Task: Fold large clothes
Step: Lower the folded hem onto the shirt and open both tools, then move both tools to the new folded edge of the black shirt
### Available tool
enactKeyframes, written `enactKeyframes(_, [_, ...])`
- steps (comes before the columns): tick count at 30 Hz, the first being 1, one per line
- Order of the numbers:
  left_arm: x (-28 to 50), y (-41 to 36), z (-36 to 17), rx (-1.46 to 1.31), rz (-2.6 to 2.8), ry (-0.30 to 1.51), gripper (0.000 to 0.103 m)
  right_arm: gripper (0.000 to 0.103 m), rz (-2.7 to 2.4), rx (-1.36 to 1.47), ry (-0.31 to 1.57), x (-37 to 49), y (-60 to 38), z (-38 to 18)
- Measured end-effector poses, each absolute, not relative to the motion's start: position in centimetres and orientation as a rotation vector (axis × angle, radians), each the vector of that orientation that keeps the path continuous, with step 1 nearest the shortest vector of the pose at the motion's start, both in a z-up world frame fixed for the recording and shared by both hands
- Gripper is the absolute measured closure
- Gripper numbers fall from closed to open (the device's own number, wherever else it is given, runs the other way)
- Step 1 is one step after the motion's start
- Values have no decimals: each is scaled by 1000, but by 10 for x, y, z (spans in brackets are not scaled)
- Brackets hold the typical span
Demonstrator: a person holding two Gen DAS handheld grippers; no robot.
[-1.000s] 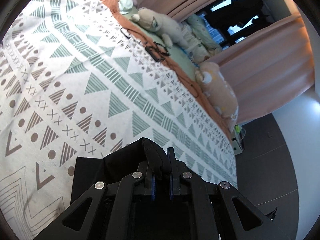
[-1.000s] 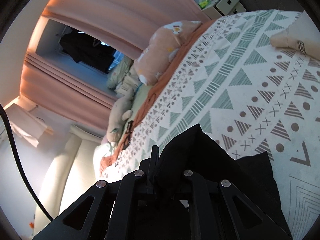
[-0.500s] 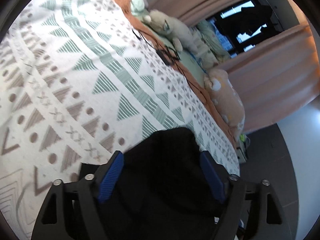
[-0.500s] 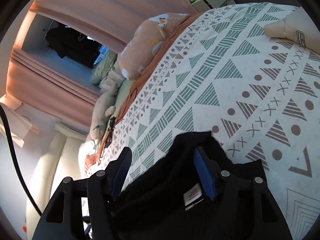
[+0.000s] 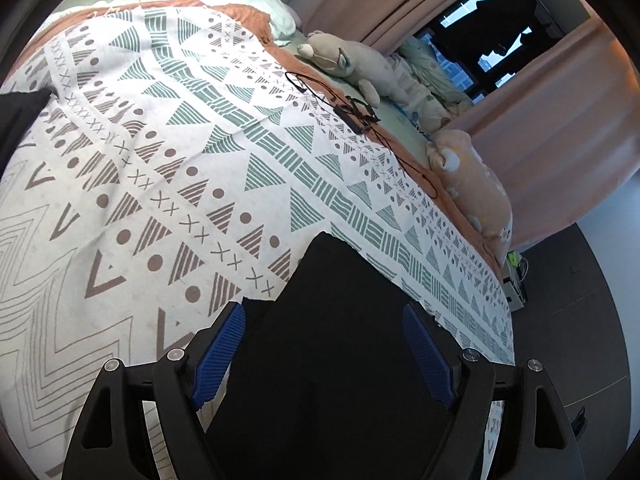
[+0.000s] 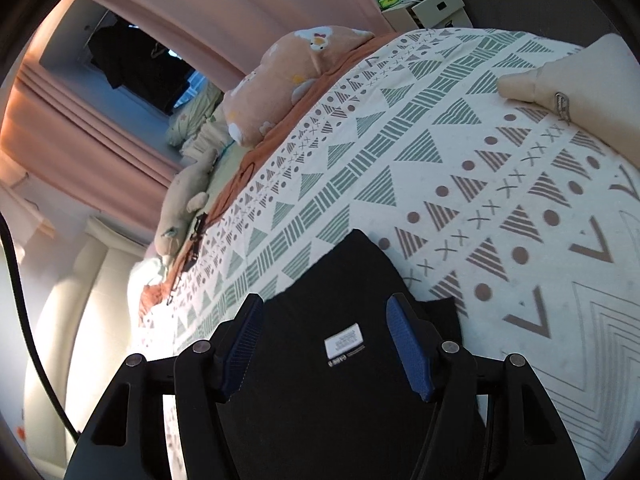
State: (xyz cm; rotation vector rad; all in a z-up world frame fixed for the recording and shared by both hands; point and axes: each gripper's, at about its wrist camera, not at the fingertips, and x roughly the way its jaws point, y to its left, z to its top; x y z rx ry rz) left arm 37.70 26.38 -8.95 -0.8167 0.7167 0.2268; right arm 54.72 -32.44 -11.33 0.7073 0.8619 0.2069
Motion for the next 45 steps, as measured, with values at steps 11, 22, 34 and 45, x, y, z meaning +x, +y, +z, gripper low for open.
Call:
enactKeyframes(11, [326, 238, -122, -741, 204, 818, 31, 39, 207, 547, 899, 484, -331, -120])
enactKeyframes(22, [297, 239, -162, -752, 215, 910, 47, 39, 180, 516, 986, 446, -348, -156])
enactKeyframes(34, [282, 232, -195, -756, 240, 1004, 80, 55, 187, 457, 1102, 424, -348, -201])
enactKeyframes(45, [263, 229, -192, -737, 288, 1010, 77, 56, 119, 372, 1145, 407, -348, -204])
